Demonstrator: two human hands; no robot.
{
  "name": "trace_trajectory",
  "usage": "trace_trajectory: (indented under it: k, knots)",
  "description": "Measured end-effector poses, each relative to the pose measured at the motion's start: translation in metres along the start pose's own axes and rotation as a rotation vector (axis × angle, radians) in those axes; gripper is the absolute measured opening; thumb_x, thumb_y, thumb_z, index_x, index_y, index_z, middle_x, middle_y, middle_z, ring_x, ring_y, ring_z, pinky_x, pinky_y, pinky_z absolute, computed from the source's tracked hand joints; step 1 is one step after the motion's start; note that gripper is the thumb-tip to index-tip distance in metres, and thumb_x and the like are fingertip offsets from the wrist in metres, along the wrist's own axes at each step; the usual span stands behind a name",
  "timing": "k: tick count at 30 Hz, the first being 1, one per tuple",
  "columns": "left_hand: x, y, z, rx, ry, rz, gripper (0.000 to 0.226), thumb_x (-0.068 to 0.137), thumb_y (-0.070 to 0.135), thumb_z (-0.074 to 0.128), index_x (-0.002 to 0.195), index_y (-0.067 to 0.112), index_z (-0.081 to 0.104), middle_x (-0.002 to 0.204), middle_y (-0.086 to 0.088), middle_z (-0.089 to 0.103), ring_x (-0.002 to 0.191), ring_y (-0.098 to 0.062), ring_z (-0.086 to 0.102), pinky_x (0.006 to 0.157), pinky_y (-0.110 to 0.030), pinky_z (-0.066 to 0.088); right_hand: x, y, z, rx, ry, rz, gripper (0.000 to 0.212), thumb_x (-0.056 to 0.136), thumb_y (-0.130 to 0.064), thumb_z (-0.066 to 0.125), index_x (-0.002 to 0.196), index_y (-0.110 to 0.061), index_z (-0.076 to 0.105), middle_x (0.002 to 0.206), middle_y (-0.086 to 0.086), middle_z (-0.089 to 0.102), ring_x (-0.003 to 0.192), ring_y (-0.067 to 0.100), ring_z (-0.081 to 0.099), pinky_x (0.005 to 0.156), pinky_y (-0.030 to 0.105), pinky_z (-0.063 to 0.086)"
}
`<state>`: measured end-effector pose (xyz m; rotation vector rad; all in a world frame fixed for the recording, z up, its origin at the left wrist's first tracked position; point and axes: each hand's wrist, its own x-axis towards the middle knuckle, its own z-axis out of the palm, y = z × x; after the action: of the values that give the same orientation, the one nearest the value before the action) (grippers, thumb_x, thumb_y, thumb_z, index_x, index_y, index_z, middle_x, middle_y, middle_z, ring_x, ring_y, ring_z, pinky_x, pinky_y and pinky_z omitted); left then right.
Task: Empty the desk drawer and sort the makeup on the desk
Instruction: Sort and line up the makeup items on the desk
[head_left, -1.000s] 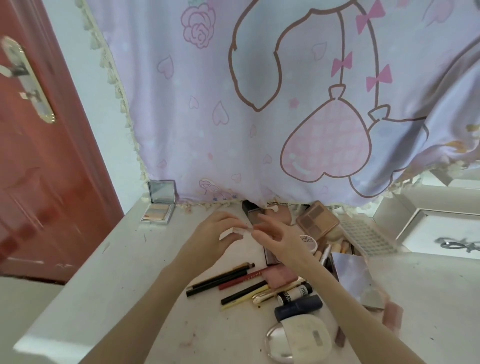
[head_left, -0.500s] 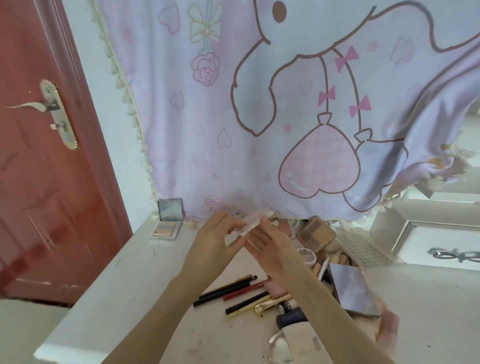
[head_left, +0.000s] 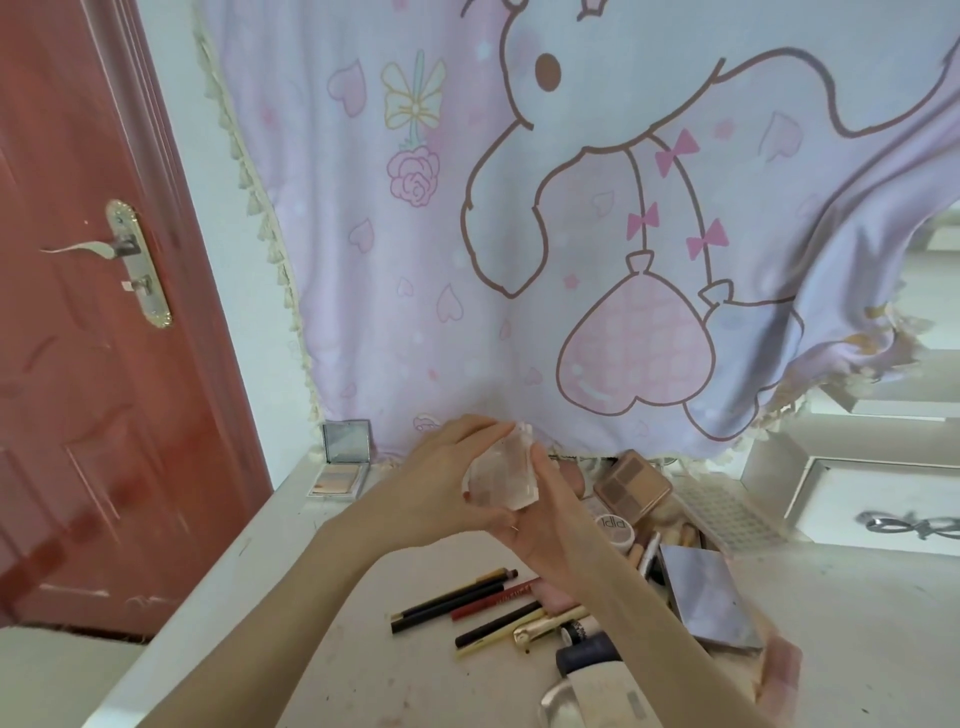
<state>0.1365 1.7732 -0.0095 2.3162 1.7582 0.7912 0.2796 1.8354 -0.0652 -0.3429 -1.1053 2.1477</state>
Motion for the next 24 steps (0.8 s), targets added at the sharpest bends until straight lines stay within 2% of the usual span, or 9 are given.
trace_trajectory:
  k: [3,7,10,13,15,16,18,21,24]
  knots:
    - [0.001,-0.003,0.0,-0.041,0.055,-0.063,0.085,0.069,0.057,0.07,0.14,0.028,0.034,0.134,0.015,0.038,0.121,0.0,0.031,0.107,-0.025,0.025,-0.001,-0.001,-0.002,-0.036,-0.035,-0.019,0.073,0.074,-0.054,0.071,0.13,-0.012,0.054,0.134,0.019,0.051,0.113,0.028,0.056,0.087,0.036,0.052]
    - [0.003,-0.002,0.002,0.009,0.073,-0.091,0.092,0.062,0.077,0.045,0.138,0.027,0.039,0.126,0.016,0.042,0.115,-0.001,0.027,0.101,-0.021,0.022,-0.003,-0.003,-0.004,-0.027,-0.15,-0.05,0.063,0.074,-0.049,0.073,0.122,-0.012,0.061,0.121,0.014,0.059,0.107,0.023,0.059,0.088,0.034,0.051]
    - [0.006,0.0,0.002,0.025,0.095,-0.094,0.092,0.059,0.081,0.034,0.134,0.029,0.045,0.124,0.02,0.041,0.114,-0.002,0.025,0.104,-0.025,0.023,-0.002,-0.004,-0.004,-0.005,-0.174,-0.053,0.056,0.078,-0.044,0.072,0.118,-0.006,0.06,0.114,0.013,0.06,0.104,0.023,0.059,0.087,0.033,0.051]
    - [0.006,0.001,-0.003,-0.046,-0.028,-0.04,0.084,0.059,0.076,0.046,0.134,0.039,0.041,0.138,0.026,0.031,0.124,0.001,0.022,0.108,-0.026,0.02,0.002,-0.003,-0.005,-0.014,-0.111,-0.025,0.079,0.072,-0.059,0.07,0.131,-0.01,0.052,0.127,0.017,0.051,0.111,0.03,0.05,0.084,0.035,0.049]
    - [0.005,0.001,-0.009,-0.066,-0.136,0.022,0.084,0.062,0.066,0.063,0.137,0.043,0.032,0.143,0.031,0.024,0.128,0.008,0.018,0.108,-0.019,0.016,0.004,-0.003,-0.005,-0.056,-0.08,0.01,0.09,0.062,-0.071,0.068,0.131,-0.016,0.053,0.13,0.015,0.055,0.112,0.031,0.054,0.082,0.035,0.051]
    - [0.005,0.001,-0.012,-0.055,-0.157,0.042,0.083,0.066,0.057,0.07,0.137,0.044,0.028,0.142,0.033,0.023,0.128,0.01,0.018,0.107,-0.016,0.014,0.003,-0.004,-0.003,-0.062,-0.074,0.024,0.092,0.057,-0.073,0.069,0.13,-0.018,0.054,0.124,0.013,0.061,0.107,0.029,0.059,0.079,0.034,0.052]
    - [0.006,0.0,-0.015,-0.041,-0.145,0.064,0.076,0.074,0.042,0.073,0.133,0.046,0.026,0.136,0.038,0.022,0.126,0.015,0.019,0.105,-0.009,0.013,0.003,-0.005,0.0,-0.049,-0.074,0.047,0.096,0.053,-0.072,0.072,0.129,-0.017,0.053,0.117,0.011,0.065,0.101,0.026,0.062,0.08,0.033,0.053]
    - [0.007,-0.001,-0.017,-0.108,-0.127,0.038,0.072,0.075,0.036,0.074,0.128,0.05,0.028,0.129,0.041,0.026,0.121,0.021,0.024,0.101,-0.003,0.018,0.004,-0.007,0.003,0.013,-0.102,0.024,0.088,0.065,-0.063,0.071,0.136,-0.015,0.048,0.134,0.014,0.055,0.121,0.031,0.053,0.09,0.037,0.051]
    - [0.008,-0.004,-0.017,-0.186,-0.123,-0.017,0.069,0.073,0.033,0.076,0.127,0.048,0.035,0.124,0.04,0.031,0.116,0.023,0.031,0.095,0.001,0.025,0.007,-0.007,0.003,0.116,-0.108,-0.011,0.075,0.069,-0.049,0.077,0.13,-0.011,0.055,0.134,0.018,0.053,0.121,0.034,0.051,0.088,0.04,0.052]
